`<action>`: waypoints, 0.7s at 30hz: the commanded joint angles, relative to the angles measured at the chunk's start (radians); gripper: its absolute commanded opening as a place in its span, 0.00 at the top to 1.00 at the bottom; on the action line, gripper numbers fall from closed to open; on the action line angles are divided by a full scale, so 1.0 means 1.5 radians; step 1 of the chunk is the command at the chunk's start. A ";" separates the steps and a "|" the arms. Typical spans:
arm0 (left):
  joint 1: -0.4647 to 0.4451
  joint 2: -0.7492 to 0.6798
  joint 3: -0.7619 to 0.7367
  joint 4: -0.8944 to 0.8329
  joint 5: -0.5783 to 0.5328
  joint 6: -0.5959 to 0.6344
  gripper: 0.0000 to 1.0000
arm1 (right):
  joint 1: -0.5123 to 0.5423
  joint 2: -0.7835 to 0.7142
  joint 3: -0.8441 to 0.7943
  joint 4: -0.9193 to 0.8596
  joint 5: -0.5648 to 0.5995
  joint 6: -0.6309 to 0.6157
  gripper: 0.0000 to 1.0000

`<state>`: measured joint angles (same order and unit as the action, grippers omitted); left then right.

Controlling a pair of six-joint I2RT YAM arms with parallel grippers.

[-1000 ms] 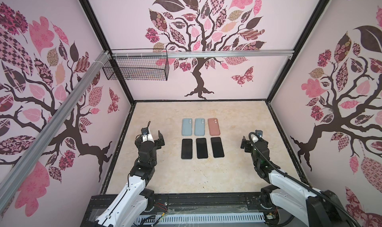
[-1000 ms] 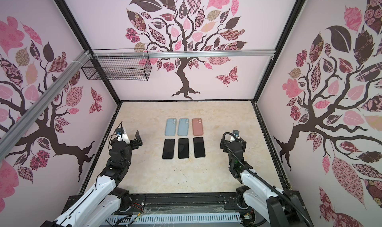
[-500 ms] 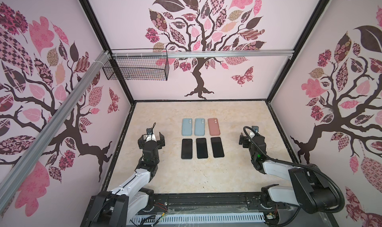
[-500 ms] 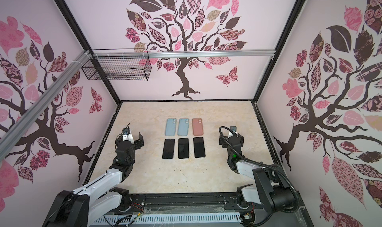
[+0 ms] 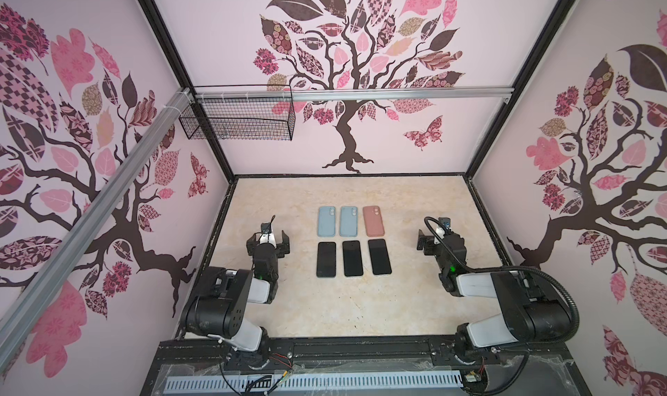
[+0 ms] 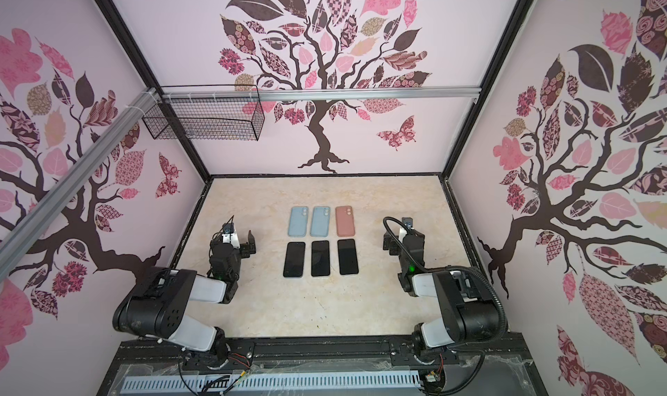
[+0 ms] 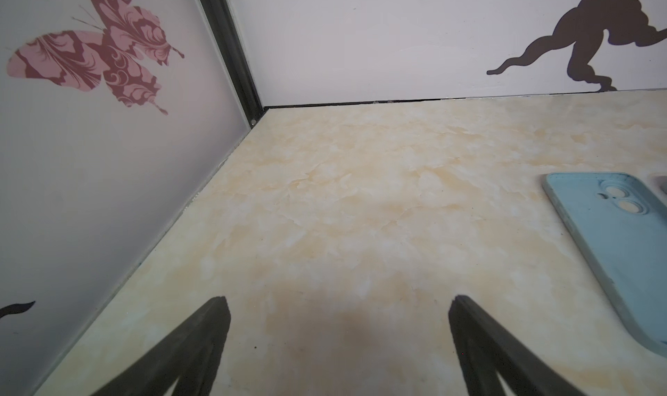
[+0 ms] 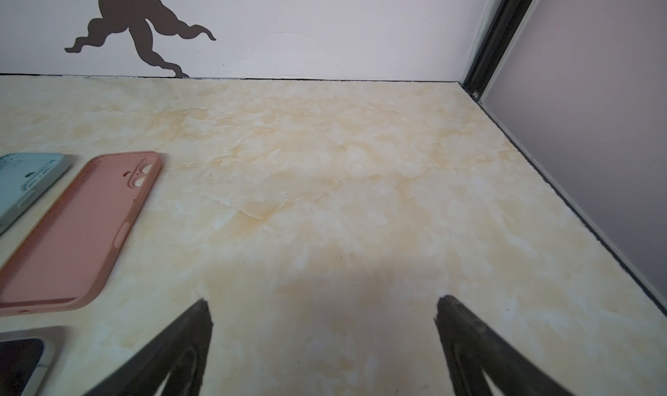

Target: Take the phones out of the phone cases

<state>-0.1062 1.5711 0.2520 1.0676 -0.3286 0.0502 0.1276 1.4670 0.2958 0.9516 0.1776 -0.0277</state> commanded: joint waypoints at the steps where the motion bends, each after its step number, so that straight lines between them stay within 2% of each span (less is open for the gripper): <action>1: 0.008 -0.002 0.010 0.026 0.026 -0.014 0.01 | -0.005 0.009 -0.003 0.081 0.004 -0.002 0.00; 3: 0.029 -0.011 0.035 -0.034 0.053 -0.030 0.01 | -0.005 0.027 -0.041 0.172 0.005 -0.001 0.00; 5: 0.040 -0.006 0.074 -0.100 0.045 -0.050 0.02 | -0.006 0.068 -0.060 0.256 -0.008 -0.007 0.01; 6: 0.065 -0.006 0.085 -0.122 0.080 -0.064 0.02 | -0.006 0.083 -0.067 0.286 -0.005 -0.009 0.00; 7: 0.077 -0.010 0.090 -0.139 0.101 -0.071 0.02 | -0.006 0.078 -0.063 0.266 -0.001 -0.005 0.00; 10: 0.078 -0.009 0.089 -0.136 0.103 -0.071 0.02 | -0.022 0.069 -0.031 0.193 -0.021 0.010 0.01; 17: 0.078 -0.010 0.088 -0.135 0.102 -0.069 0.02 | -0.024 0.070 -0.030 0.192 -0.016 0.015 0.01; 21: 0.077 -0.010 0.088 -0.135 0.100 -0.068 0.02 | -0.051 0.070 -0.004 0.141 -0.033 0.044 0.01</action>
<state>0.0105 1.5677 0.3748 0.8688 -0.1879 -0.0467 0.0792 1.5665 0.2436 1.1851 0.1440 -0.0055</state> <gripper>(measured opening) 0.984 0.995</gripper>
